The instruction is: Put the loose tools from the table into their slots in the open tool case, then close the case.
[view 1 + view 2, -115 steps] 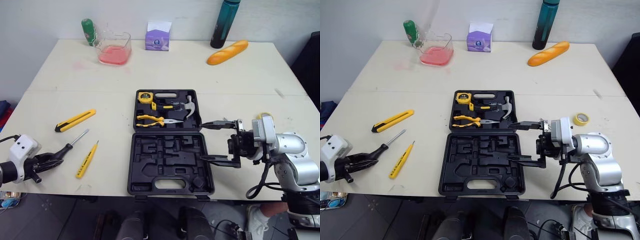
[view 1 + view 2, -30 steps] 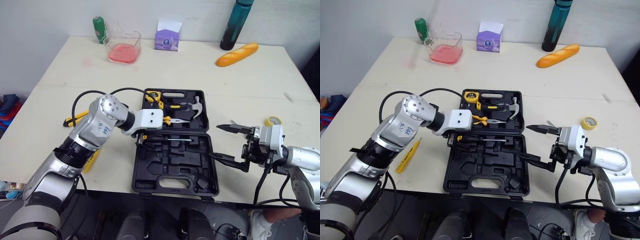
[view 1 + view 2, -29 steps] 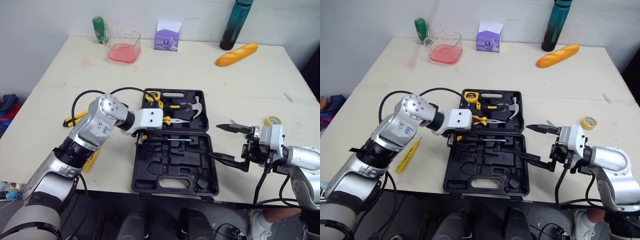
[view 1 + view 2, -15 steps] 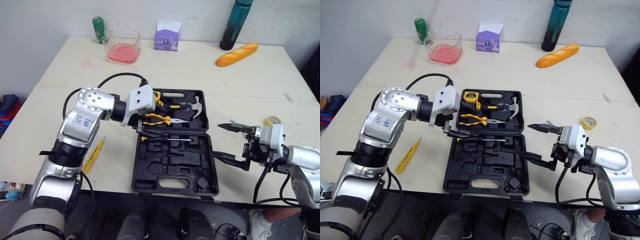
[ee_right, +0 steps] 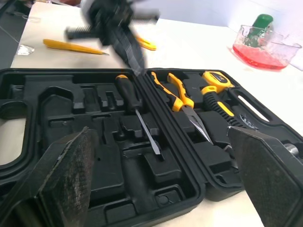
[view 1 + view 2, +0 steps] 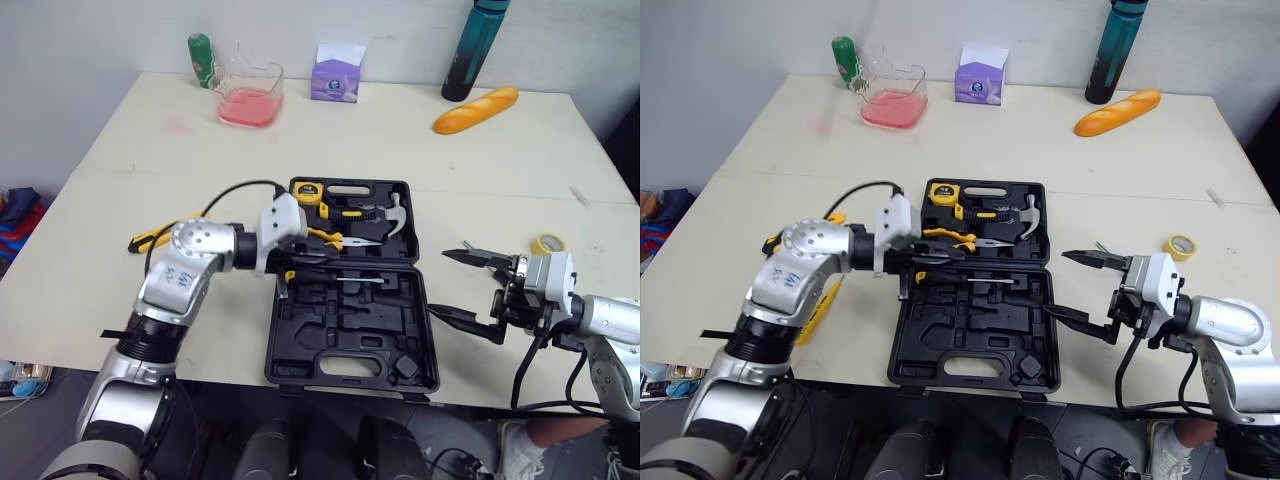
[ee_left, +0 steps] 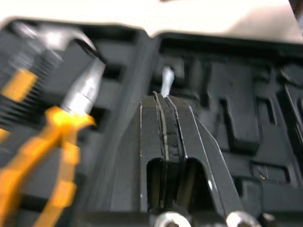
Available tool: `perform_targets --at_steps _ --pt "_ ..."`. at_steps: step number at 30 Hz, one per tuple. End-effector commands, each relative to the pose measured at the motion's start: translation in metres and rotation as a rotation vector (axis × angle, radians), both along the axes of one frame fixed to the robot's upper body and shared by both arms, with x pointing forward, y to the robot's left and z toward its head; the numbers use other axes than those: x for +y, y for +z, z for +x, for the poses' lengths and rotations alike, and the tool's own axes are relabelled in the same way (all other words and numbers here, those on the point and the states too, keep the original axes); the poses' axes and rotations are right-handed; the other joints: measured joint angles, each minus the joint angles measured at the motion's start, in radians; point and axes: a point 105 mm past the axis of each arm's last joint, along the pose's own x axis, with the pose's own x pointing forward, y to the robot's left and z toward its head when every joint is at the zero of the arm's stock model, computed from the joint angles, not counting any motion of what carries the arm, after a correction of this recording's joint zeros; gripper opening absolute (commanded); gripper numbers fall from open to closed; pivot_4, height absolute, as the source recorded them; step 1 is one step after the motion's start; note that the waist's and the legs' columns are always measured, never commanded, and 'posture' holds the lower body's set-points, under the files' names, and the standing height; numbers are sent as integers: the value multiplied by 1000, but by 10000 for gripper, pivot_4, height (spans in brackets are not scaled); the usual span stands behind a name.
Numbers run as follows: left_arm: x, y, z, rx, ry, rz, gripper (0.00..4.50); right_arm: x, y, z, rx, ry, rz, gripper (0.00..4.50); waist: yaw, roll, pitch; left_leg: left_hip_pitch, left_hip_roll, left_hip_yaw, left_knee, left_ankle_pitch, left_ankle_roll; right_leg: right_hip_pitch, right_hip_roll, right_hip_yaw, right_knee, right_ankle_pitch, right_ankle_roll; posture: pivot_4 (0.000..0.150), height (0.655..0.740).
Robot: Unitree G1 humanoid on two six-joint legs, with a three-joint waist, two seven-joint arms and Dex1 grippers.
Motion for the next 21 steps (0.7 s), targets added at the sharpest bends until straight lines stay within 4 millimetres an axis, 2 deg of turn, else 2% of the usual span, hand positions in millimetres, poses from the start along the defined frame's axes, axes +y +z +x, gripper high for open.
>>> perform_targets --at_steps 1,8,10,14,21 --pt "2 -12 7 -11 25 35 84 3 13 -5 -45 10 -13 45000 0 0 0 0 0 0 0 0 0 0 0 0 0 0 0 1500 7400" --pt "9 -27 19 11 90 64 84 5 16 -5 -44 7 -12 45000 1 0 0 1 0 0 0 0 0 1 0 -1 0 0 0 1500 7400" --pt "10 -29 19 27 88 56 84 5 16 -5 -43 5 -10 45000 0 0 0 1 0 -1 0 0 0 2 0 -1 -1 0 0 1500 7400" --pt "17 -46 18 83 114 121 84 4 15 -6 -38 0 -5 45000 0 0 0 4 0 -2 0 0 0 6 0 -2 -2 0 0 1500 7400" --pt "9 -58 5 89 30 150 84 1 13 -9 -33 -12 -5 45000 -1 0 -1 8 0 -5 0 -2 -1 12 0 -4 -5 0 0 1500 7400"
